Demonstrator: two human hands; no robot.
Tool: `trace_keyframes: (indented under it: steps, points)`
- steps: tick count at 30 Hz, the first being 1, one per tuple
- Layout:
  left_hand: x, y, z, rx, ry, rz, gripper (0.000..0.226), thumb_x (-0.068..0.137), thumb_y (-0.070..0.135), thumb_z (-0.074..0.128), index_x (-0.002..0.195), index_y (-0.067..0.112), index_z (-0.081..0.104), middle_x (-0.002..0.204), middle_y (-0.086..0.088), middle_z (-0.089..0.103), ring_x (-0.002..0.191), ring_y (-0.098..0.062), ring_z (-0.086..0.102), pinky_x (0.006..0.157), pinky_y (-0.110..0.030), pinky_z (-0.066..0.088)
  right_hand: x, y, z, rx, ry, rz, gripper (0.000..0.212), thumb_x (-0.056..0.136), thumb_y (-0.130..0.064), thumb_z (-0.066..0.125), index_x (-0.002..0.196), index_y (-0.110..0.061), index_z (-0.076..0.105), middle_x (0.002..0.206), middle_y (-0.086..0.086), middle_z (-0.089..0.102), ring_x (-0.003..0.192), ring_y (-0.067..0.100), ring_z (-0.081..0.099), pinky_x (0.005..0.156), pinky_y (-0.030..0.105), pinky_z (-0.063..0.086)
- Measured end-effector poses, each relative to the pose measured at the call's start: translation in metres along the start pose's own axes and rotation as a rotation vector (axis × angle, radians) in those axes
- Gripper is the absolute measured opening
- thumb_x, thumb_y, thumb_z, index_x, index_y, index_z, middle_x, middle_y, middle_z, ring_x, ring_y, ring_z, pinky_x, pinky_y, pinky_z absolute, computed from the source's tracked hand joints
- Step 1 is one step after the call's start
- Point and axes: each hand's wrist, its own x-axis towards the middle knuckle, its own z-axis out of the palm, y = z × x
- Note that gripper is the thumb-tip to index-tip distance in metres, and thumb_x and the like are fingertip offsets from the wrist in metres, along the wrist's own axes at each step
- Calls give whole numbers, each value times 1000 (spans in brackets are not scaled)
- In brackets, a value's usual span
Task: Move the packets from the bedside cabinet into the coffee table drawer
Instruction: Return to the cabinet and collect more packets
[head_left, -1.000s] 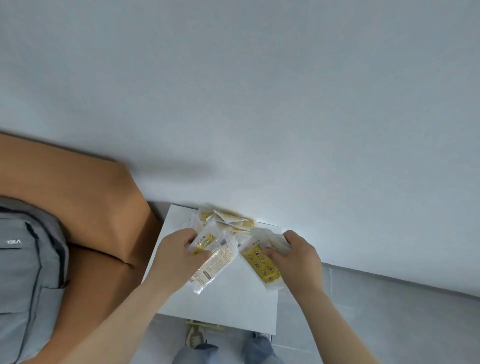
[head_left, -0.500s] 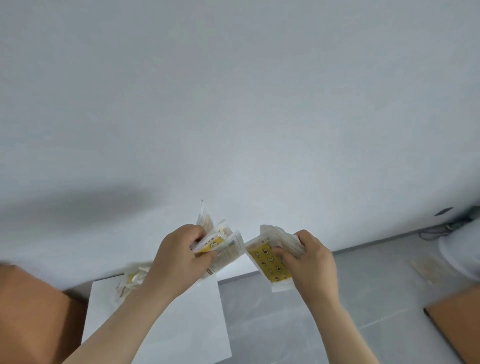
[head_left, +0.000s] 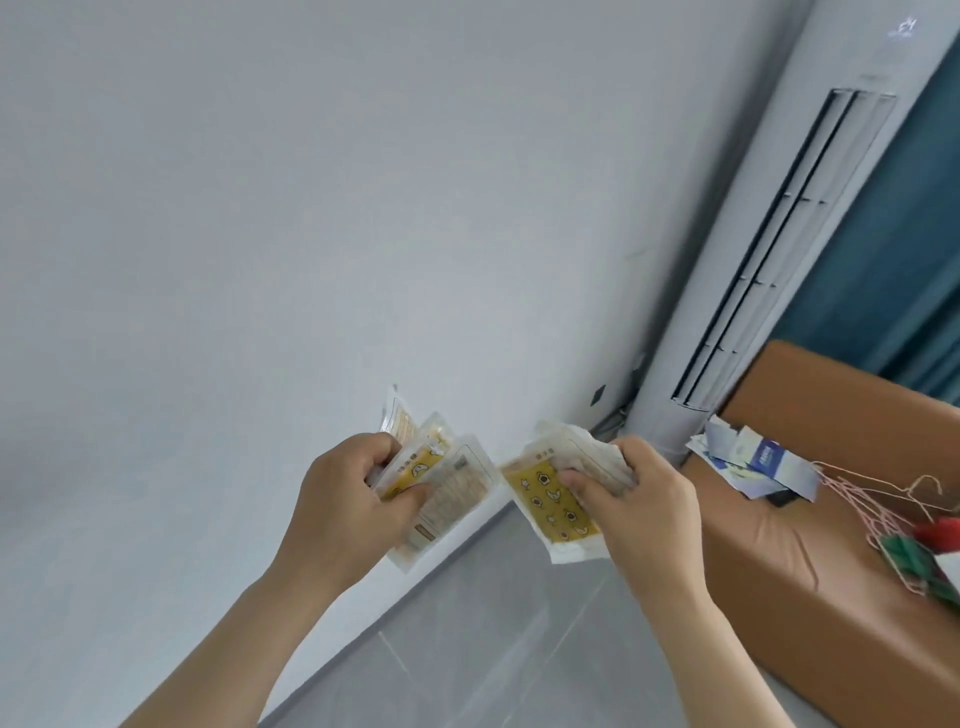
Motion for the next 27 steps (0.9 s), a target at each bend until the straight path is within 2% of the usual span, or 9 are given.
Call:
trace_keyframes:
  steps: [3,5,10,14,17,22,23,26,27]
  points:
    - [26,32,39,-27,-56,77,25,70,19,77,66,8,55,63,-10,54,56,-21,44,49,-25,34,19,25,-39,-24,117,44,42,71,-33,80,64,-20,40,61,-4,53,60,18,48,56,42,45]
    - [45,49,66,-45,-102,125,27,70,20,78,67,6,55,63,-11,54,58,-21,44,49,-26,35,30,42,-61,-58,176,72,38,71,-35,80,66,-20,46,64,-5,57,62,17,52,57,45,48]
    - [94,90,133,-136,-250,249,26,69,20,79,63,11,55,59,-2,54,54,-12,45,47,-21,36,61,83,-105,-128,326,150,35,71,-41,80,73,-19,53,73,-6,63,70,20,60,60,48,53]
    - [134,133,185,-224,-369,312,20,70,17,78,66,12,59,62,2,59,59,-14,52,49,-24,44,85,101,-138,-200,455,196,35,72,-42,80,71,-21,52,74,-11,63,70,16,63,58,45,54]
    - [152,166,226,-277,-474,346,16,70,13,77,68,14,61,67,5,62,61,-12,55,53,-34,50,97,113,-167,-252,545,230,37,73,-42,79,70,-20,50,72,-12,63,70,14,63,57,44,54]
    - [151,219,296,-330,-631,421,15,71,12,77,71,12,62,68,0,64,62,-14,58,56,-37,52,93,144,-221,-333,699,322,34,71,-40,82,72,-18,55,72,-12,65,71,12,63,61,43,57]
    - [148,231,311,-347,-660,440,15,71,11,77,69,14,62,68,1,64,62,-12,59,55,-35,51,90,151,-233,-341,725,341,33,71,-40,82,72,-18,56,73,-13,65,72,10,64,61,40,58]
    - [131,268,355,-398,-733,502,19,71,9,77,64,15,60,66,3,62,60,-8,57,53,-33,51,81,178,-275,-416,770,358,32,70,-41,82,70,-23,55,72,-16,62,77,0,61,63,19,53]
    - [125,280,369,-407,-751,528,19,71,9,77,64,15,60,67,5,63,61,-7,58,51,-30,51,78,188,-291,-428,781,369,31,71,-42,81,72,-23,56,74,-15,63,75,2,62,63,21,53]
